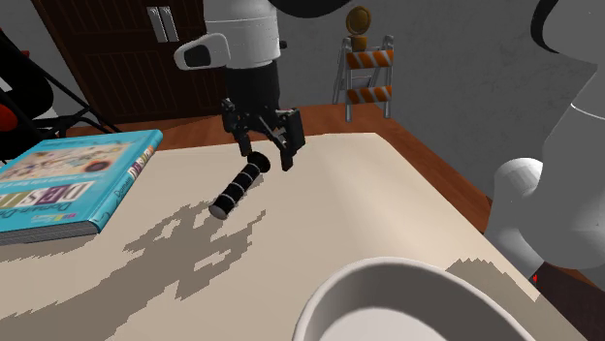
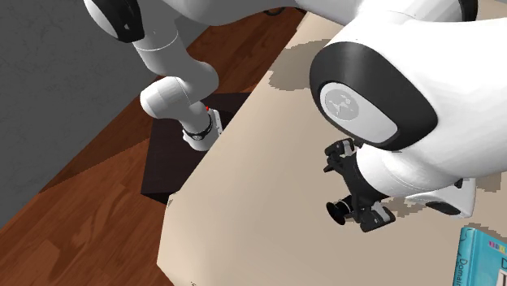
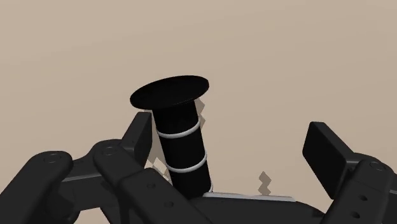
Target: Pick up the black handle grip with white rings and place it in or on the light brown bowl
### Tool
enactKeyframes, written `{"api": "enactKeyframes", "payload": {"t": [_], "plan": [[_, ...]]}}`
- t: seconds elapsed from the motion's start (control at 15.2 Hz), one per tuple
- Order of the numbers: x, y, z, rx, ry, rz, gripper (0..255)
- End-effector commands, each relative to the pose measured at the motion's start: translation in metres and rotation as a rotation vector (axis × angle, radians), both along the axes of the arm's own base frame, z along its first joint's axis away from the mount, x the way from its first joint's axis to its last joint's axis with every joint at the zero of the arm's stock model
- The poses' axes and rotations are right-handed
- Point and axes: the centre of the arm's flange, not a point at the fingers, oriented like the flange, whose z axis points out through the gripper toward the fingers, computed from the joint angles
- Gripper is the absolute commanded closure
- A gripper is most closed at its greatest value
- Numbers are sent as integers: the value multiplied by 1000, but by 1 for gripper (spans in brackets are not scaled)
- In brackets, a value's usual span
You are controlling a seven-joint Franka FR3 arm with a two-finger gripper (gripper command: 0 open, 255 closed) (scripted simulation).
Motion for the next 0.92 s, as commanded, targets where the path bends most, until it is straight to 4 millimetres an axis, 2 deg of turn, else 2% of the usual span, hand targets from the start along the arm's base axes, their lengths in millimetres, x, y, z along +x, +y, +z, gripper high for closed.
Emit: {"api": "enactKeyframes", "payload": {"t": [0.0,0.46,0.53,0.86], "plan": [[0,0,-17,-13,18,3,0],[0,0,-17,-13,18,3,0],[1,0,-17,-13,18,3,255],[-1,6,-23,-14,17,2,255]]}}
